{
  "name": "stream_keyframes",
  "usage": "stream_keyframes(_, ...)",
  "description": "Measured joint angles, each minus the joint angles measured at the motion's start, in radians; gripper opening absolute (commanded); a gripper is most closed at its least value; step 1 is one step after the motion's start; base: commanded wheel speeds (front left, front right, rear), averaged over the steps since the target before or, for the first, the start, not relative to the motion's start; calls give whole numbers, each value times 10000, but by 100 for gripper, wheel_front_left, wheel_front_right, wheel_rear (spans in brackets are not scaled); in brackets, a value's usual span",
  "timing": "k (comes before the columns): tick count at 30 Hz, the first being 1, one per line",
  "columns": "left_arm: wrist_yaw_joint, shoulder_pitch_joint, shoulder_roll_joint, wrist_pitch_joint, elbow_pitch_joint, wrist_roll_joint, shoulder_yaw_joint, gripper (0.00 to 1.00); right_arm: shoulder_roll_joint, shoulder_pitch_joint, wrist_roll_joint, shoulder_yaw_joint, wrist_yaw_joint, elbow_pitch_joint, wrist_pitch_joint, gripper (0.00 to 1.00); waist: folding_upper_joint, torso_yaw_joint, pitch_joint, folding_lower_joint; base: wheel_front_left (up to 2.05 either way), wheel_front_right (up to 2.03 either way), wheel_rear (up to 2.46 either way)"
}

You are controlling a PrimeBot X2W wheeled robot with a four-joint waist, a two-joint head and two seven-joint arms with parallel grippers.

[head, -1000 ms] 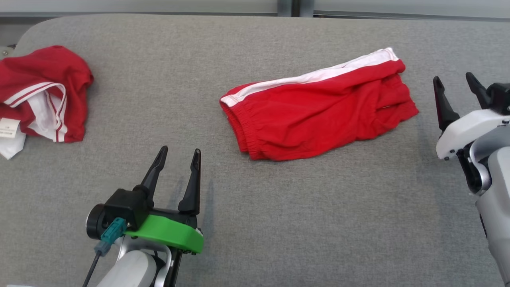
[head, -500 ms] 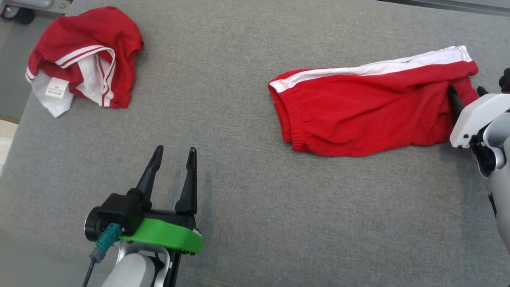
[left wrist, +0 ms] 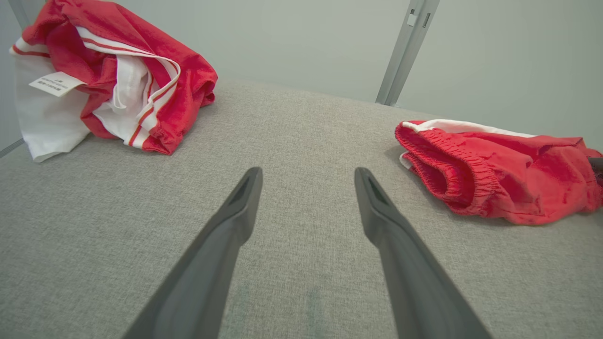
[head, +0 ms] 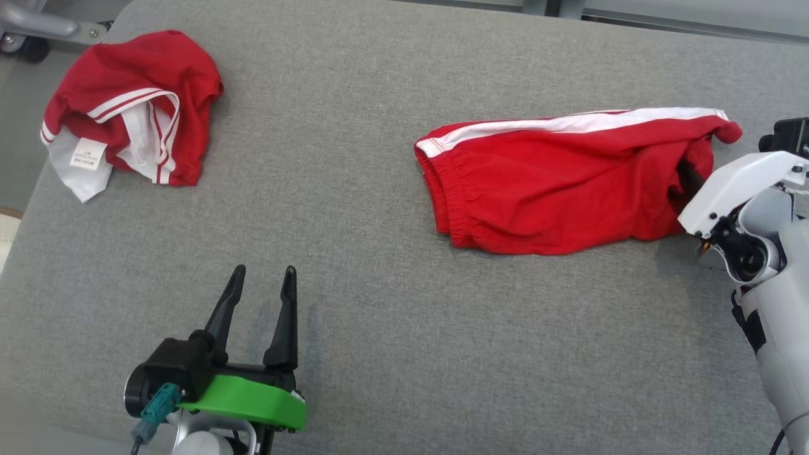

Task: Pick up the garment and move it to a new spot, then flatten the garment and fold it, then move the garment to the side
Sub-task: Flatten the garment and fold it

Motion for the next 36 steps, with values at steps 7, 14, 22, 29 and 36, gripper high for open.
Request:
stream_keyframes(7,-270,486,-107,-2,75,188,495,100,-573,1518,1386,-477,2,-1264,913,0,0,-665,-413,0,0,0,0)
stream_keyframes(14,-441,691,-146,-2,54,385,832,100,-811,2373,1390,-1233,2,-1135,1012,0,0,-1316,-561,0,0,0,0)
stream_keyframes(22,-558,762,-253,-2,-4,525,1049,100,-1195,2461,1049,-2006,2,-821,514,0,1,-1641,-363,0,0,0,0)
stream_keyframes(29,-652,908,-334,-2,54,696,1064,100,-1553,2319,1254,-1267,0,-3127,999,0,1,-1769,-384,0,0,0,0)
stream_keyframes(36,-761,917,-506,-2,217,832,1047,100,-1283,2553,1578,763,2,-6374,2587,0,1,-1662,-479,0,0,0,0)
